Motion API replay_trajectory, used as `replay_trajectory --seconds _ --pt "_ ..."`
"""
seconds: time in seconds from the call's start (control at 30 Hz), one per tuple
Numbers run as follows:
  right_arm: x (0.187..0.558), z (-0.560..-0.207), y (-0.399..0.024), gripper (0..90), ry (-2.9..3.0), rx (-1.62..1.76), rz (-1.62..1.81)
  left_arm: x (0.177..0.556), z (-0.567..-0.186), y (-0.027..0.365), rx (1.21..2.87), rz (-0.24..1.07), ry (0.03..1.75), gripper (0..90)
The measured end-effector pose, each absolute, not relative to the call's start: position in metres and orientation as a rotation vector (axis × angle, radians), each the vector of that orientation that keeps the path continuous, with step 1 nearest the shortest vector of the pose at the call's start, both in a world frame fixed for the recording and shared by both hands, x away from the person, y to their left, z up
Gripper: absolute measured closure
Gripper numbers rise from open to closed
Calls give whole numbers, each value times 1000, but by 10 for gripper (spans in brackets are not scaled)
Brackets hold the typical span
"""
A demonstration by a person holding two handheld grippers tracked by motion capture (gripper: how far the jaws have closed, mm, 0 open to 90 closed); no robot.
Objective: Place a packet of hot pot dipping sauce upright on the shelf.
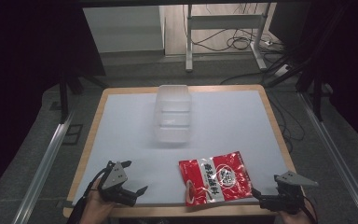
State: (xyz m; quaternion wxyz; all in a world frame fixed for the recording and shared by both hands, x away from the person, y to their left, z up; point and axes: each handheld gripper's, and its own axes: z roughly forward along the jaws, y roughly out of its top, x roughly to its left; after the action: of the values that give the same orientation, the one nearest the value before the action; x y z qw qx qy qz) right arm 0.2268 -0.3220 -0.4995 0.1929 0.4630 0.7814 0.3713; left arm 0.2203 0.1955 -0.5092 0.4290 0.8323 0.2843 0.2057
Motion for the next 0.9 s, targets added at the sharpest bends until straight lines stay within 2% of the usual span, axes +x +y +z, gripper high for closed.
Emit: replay_trajectory --seconds 0.9 --pt "239 -506 -301 0 2244 1243 1113 220 -510 194 2085 508 701 0"
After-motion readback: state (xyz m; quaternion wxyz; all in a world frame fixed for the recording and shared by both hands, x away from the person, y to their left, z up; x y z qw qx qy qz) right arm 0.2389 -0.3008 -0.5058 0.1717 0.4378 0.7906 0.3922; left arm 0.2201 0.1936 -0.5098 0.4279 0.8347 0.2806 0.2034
